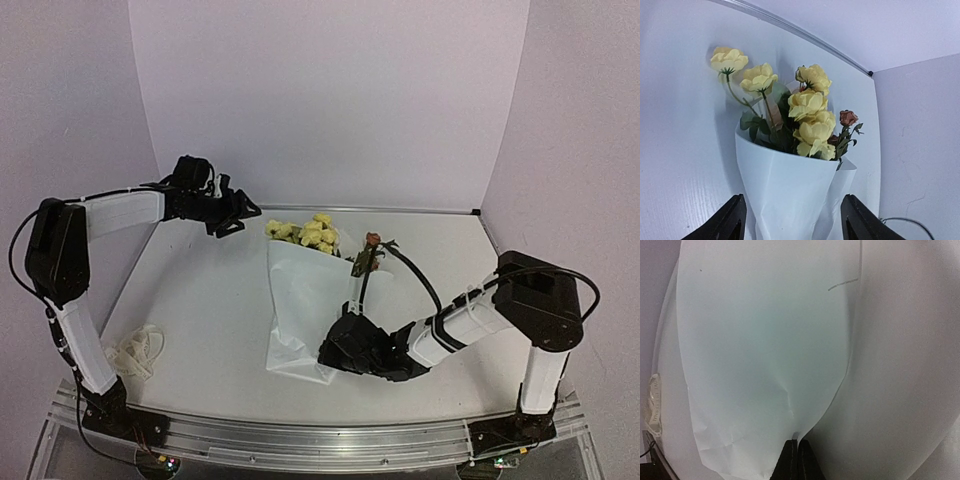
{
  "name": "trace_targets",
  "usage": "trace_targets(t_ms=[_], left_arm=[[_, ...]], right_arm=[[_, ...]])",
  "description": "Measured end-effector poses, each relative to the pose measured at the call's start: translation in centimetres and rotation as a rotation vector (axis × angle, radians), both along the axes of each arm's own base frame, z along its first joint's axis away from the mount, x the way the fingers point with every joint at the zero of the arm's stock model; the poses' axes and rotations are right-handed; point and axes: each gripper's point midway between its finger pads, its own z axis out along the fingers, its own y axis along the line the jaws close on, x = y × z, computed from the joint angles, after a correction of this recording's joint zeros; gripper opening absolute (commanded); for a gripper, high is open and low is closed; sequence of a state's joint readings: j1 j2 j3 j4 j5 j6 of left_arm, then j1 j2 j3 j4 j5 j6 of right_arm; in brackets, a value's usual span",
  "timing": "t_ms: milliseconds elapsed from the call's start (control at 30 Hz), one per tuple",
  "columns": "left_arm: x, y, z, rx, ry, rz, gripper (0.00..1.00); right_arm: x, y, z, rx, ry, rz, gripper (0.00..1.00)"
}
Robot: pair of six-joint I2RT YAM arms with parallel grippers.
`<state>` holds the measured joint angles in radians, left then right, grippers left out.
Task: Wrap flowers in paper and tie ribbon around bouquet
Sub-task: Adjust the 2/3-folded wrapping paper with the folded bouquet.
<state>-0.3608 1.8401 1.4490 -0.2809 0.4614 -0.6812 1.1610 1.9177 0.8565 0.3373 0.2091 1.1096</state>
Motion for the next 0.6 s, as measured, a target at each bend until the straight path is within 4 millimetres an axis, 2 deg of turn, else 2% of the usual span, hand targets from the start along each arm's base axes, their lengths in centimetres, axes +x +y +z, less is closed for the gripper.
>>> trace_targets(t_ms=[100, 167, 233, 433, 500, 600], left_arm=[[-2.6, 0.9, -0.5, -0.031, 0.015, 0.001, 0.37], [-5.6, 1.1, -2.1, -0.059, 0.059, -0.014, 0.26], [-9.0, 0.7, -4.1, -0.083, 0.122, -0.036, 0.19], [-19.1, -2.5, -9.3, -0.151, 0.29, -0.155, 0.09], [-21.3, -3.3, -10.5, -0.17, 0.341, -0.182, 0.08], [-23.3, -4.4, -11.5, -0.2, 0.379, -0.208, 0.07]], right_arm=[[0.2, 1.4, 0.1, 0.071, 0.019, -0.016, 0.0], [0.2, 1.5, 0.1, 0.092, 0.028, -0.028, 0.0], [0.2, 1.7, 0.2, 0.101, 0.029, -0.036, 0.0], [-0.6, 2.0, 0.4, 0.097, 0.004, -0.035, 0.0], [-0.8, 2.1, 0.5, 0.091, -0.005, -0.035, 0.0], [-0.8, 2.0, 0.5, 0.084, -0.017, -0.041, 0.0]])
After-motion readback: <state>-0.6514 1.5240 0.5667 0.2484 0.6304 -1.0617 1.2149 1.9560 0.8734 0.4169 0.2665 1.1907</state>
